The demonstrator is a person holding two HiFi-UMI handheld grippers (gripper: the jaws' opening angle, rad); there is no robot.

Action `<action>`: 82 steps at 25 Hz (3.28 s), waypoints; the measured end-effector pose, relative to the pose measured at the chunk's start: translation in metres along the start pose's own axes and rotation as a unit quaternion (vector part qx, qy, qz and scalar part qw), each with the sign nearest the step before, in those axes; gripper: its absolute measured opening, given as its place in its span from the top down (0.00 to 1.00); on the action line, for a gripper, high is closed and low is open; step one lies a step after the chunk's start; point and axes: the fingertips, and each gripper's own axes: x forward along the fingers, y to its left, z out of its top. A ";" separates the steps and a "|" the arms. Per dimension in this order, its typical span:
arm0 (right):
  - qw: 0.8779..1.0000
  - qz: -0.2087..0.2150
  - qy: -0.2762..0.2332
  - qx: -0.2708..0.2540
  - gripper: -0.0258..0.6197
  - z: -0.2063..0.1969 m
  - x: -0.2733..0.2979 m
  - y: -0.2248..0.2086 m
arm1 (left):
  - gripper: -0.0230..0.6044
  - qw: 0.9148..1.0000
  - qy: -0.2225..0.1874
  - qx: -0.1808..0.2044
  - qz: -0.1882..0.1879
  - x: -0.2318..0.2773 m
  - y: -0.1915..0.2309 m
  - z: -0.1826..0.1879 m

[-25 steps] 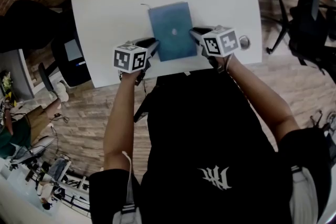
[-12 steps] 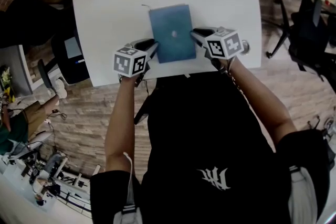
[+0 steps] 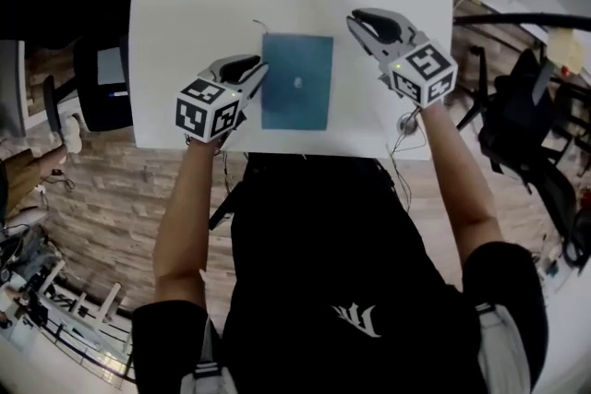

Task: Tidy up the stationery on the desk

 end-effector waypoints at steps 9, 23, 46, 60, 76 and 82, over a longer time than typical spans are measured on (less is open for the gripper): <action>0.981 0.071 0.023 -0.180 0.84 0.043 0.061 -0.030 | 0.84 0.999 -0.038 0.026 0.008 0.031 -0.008 0.070; 0.867 0.176 0.188 -0.427 0.70 -0.005 0.133 -0.074 | 0.79 0.997 -0.058 0.009 0.058 0.083 0.000 0.102; 0.783 0.285 0.312 -0.457 0.82 -0.033 0.149 -0.089 | 0.78 0.998 -0.041 -0.010 0.038 0.096 -0.030 0.090; 0.936 0.122 0.227 -0.239 0.82 0.006 0.080 -0.097 | 0.78 0.998 -0.029 0.007 0.048 0.033 -0.008 0.059; 0.945 -0.074 0.078 0.309 0.82 -0.098 -0.043 0.019 | 0.78 0.997 0.013 0.057 -0.039 -0.001 0.001 0.015; 0.907 -0.126 0.078 0.394 0.82 -0.137 -0.048 0.057 | 0.78 0.996 0.015 0.054 -0.069 -0.008 0.003 -0.008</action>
